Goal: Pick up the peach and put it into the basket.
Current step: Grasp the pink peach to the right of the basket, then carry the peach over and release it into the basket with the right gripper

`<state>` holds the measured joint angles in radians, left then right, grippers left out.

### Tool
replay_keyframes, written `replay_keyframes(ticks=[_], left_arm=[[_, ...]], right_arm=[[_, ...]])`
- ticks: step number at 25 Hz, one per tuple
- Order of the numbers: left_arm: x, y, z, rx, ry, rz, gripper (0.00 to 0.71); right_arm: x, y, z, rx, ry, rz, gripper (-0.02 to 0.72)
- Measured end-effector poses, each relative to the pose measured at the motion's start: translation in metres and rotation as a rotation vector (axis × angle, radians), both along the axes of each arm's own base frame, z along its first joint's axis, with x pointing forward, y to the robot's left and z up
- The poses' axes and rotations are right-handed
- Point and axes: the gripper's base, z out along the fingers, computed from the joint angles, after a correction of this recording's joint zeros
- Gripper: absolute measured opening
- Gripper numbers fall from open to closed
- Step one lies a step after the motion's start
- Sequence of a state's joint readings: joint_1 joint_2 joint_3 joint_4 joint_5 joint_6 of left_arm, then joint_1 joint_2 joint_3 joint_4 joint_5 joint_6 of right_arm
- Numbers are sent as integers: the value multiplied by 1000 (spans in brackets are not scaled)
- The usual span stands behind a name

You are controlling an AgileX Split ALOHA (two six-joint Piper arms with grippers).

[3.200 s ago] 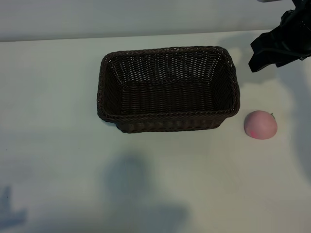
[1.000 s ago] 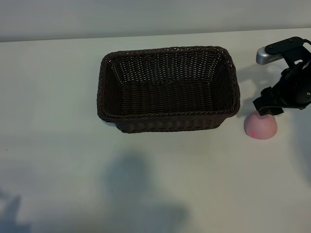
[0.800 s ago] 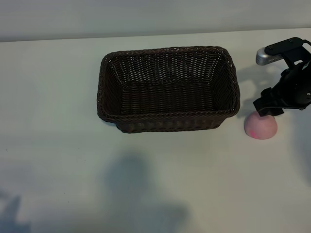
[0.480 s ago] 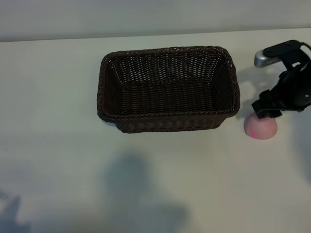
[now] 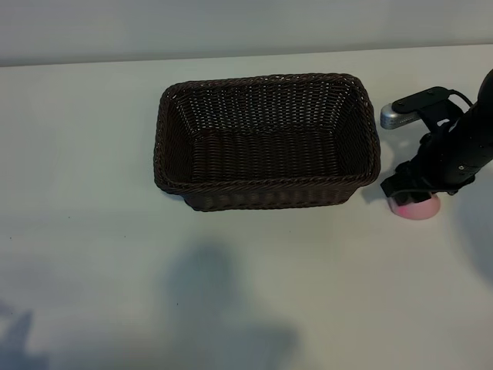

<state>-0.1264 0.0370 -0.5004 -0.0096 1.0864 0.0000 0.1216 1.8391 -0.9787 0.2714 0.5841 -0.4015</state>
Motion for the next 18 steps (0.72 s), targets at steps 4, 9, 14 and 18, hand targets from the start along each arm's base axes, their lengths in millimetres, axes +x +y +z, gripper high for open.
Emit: replay_keyframes(ticks=[4,9,14,18], left_arm=[[0,0,0,0,0,0,592],[0,0,0,0,0,0,592],[0,0,0,0,0,0,592],[0,0,0,0,0,0,592]], right_arm=[[0,-1,0,-8,8,-38,132],[-1,-1,3,-6,13,-48,49],[-2,-2,29,-17,11,-21,48],[-1,-3,80,-16,-78,-33,48]])
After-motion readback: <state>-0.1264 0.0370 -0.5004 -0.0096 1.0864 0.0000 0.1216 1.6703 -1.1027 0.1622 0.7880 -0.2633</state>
